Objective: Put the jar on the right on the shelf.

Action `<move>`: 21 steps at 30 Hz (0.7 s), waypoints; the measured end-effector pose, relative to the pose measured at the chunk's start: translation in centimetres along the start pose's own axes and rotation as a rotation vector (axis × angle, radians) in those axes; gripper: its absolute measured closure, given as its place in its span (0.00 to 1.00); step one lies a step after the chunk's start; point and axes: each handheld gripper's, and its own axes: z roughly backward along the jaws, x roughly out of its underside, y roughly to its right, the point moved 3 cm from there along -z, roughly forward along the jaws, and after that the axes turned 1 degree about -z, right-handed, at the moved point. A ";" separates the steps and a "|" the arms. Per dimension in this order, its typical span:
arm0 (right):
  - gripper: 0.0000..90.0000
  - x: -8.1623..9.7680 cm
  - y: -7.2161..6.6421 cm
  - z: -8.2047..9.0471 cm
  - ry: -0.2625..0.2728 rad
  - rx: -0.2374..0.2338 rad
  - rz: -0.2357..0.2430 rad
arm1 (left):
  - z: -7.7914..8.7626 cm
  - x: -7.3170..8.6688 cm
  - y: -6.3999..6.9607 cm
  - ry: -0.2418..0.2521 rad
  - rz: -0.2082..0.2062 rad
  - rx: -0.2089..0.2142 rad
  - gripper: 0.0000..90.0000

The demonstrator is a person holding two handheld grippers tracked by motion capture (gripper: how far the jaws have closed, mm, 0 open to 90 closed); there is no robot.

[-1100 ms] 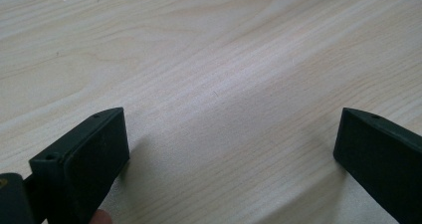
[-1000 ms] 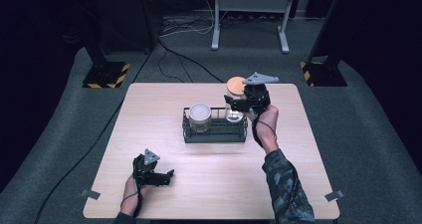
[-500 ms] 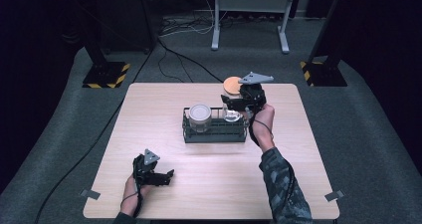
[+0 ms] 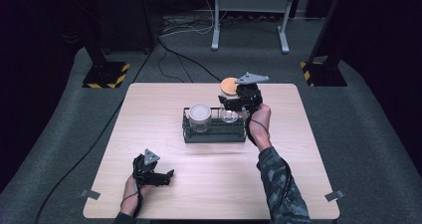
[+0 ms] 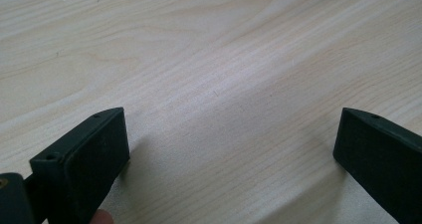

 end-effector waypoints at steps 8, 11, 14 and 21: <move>0.28 0.1 -0.1 -0.4 -0.002 -0.002 -0.001 | 0.0 0.0 0.0 0.002 0.002 0.000 0.01; 0.28 0.2 -0.1 -0.5 -0.006 -0.003 -0.001 | 0.0 0.0 0.0 0.002 0.002 0.000 0.01; 0.28 0.3 -0.1 -0.7 -0.010 -0.003 -0.001 | 0.0 0.0 0.0 0.001 0.003 0.000 0.01; 0.28 0.7 -0.1 -1.0 -0.017 -0.004 -0.008 | 0.0 0.0 0.0 0.002 0.002 0.000 0.01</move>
